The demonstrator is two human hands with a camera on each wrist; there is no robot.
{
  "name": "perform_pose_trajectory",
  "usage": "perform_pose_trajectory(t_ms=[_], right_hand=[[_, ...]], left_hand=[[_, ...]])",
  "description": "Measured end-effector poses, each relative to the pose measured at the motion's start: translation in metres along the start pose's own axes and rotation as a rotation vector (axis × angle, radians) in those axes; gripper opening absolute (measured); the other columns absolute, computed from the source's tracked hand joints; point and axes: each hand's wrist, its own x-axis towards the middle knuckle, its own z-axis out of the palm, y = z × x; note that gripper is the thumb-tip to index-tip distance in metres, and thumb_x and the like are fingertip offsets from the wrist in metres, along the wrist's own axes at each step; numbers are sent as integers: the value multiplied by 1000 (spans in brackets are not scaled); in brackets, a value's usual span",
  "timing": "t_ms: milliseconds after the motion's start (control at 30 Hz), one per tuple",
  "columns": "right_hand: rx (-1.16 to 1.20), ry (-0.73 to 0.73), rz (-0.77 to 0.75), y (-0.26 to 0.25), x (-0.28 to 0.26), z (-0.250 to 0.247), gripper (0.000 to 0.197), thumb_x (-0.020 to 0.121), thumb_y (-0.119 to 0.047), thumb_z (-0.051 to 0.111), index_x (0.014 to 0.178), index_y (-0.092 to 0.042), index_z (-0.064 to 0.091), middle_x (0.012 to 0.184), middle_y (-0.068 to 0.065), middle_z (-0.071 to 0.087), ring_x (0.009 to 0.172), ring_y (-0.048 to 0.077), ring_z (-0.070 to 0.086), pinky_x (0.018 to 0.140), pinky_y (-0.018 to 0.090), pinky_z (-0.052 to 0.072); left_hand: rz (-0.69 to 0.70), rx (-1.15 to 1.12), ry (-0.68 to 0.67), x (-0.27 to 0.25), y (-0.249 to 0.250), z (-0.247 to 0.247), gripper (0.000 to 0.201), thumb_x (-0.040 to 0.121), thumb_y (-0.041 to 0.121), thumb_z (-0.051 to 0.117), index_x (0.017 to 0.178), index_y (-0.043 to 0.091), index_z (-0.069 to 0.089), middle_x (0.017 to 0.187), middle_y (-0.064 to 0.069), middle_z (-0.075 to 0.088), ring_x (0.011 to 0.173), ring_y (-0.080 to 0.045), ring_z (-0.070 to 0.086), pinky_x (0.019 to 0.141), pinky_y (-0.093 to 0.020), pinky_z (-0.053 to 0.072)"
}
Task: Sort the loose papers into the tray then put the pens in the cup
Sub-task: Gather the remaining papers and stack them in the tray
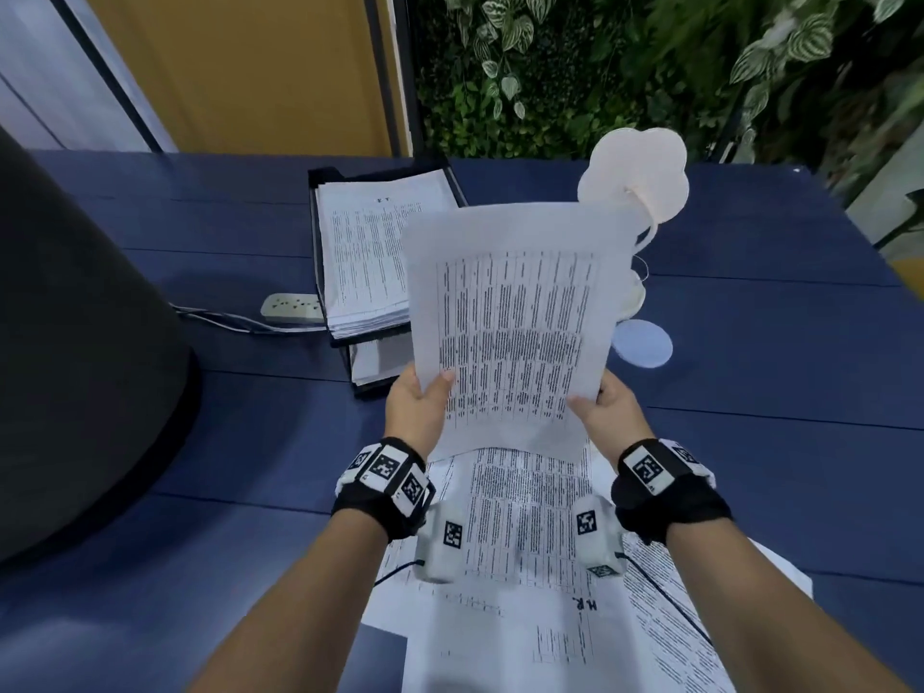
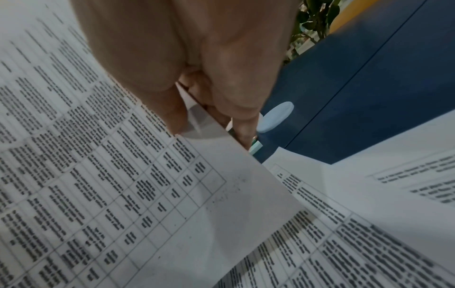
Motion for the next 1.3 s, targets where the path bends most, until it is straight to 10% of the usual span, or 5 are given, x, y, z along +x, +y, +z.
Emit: perform_pose_trajectory(t_ms=[267, 533, 700, 1167, 1300], right_hand=[[-6, -186, 251, -4, 5, 6, 18, 98, -14, 44, 114, -17, 52, 112, 5, 60, 74, 24, 65, 61, 33, 53], [93, -149, 69, -59, 35, 41, 21, 99, -8, 40, 115, -12, 52, 86, 10, 59, 41, 10, 48, 39, 20, 33], [161, -96, -1, -88, 60, 63, 17, 96, -5, 43, 106, -12, 55, 81, 7, 59, 35, 5, 48, 33, 15, 32], [7, 91, -72, -120, 124, 109, 29, 90, 0, 51, 116, -14, 51, 74, 7, 59, 48, 13, 61, 44, 24, 52], [-341, 144, -143, -116, 135, 110, 31, 85, -13, 61, 116, -11, 61, 100, 13, 67, 87, 30, 67, 79, 38, 55]], left_hand=[[22, -116, 88, 19, 16, -19, 35, 92, 21, 61, 126, 16, 54, 120, 4, 64, 114, -15, 59, 103, -41, 44], [63, 42, 210, 47, 38, -56, 71, 89, 12, 61, 142, 34, 19, 128, -6, 54, 117, -20, 55, 100, -41, 46], [60, 270, 121, 56, 38, -78, 58, 82, 6, 66, 134, 22, 45, 130, -6, 50, 110, -19, 54, 100, -38, 47], [280, 1327, 160, 114, 56, -95, 36, 87, 34, 60, 115, 11, 56, 127, -9, 52, 117, -32, 44, 95, -44, 35], [254, 1500, 193, 117, 47, -94, 41, 92, 41, 51, 119, 11, 58, 127, -9, 48, 118, -31, 37, 97, -43, 29]])
